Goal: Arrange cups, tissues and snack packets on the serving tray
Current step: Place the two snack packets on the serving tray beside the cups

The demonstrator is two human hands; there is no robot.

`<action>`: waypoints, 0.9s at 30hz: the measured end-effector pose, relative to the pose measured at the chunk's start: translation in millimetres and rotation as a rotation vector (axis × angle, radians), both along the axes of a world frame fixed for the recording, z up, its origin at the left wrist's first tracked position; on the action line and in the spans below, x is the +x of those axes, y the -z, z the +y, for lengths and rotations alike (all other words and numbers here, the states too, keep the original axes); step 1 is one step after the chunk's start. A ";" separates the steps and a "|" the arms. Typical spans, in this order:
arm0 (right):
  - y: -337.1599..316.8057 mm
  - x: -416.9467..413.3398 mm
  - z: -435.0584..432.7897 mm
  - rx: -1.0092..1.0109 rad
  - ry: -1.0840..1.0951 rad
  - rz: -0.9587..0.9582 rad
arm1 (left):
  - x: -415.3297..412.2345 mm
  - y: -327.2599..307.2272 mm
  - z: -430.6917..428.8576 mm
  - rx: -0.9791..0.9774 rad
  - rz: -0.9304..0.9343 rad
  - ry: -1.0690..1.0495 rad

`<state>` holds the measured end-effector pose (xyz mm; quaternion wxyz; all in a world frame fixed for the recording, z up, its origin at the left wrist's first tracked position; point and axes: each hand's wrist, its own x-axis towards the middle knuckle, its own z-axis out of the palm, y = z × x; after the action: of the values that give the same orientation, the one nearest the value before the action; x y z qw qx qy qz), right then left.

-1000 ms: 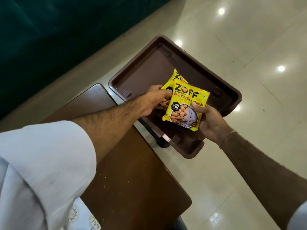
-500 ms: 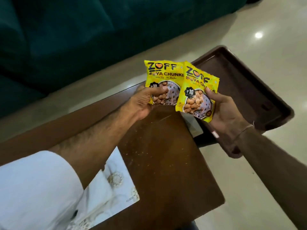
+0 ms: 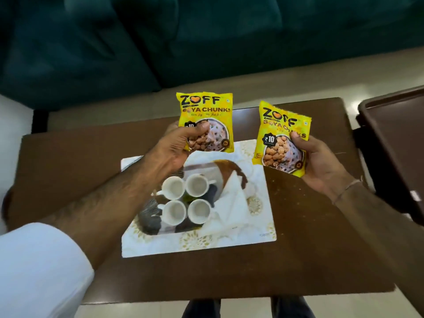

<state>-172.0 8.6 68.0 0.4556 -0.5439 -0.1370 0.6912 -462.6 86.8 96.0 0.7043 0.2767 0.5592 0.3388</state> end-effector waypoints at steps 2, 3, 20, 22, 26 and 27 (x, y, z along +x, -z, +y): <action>4.2 -29.3 -4.2 -0.028 -0.024 -0.026 | -44.4 -1.2 -13.1 -0.017 0.033 -0.032; 6.7 -42.8 -7.0 -0.043 -0.042 -0.043 | -66.3 -0.4 -20.1 -0.033 0.054 -0.045; 44.4 -118.9 -62.2 -0.205 -0.174 -0.591 | -228.5 84.8 -149.9 -0.236 0.232 -0.190; 47.3 -114.8 -66.5 -0.202 -0.208 -0.642 | -226.7 93.2 -160.5 -0.225 0.305 -0.158; 51.0 -114.9 -71.2 -0.156 -0.301 -0.708 | -221.1 101.8 -171.1 -0.189 0.387 -0.130; 52.4 -115.8 -71.6 -0.149 -0.318 -0.725 | -218.6 103.0 -171.8 -0.167 0.410 -0.112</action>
<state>-287.8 -63.0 15.6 0.2243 -0.7560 -0.3209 0.5245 -681.2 -84.9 -7.0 0.5767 0.2492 0.7310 0.2666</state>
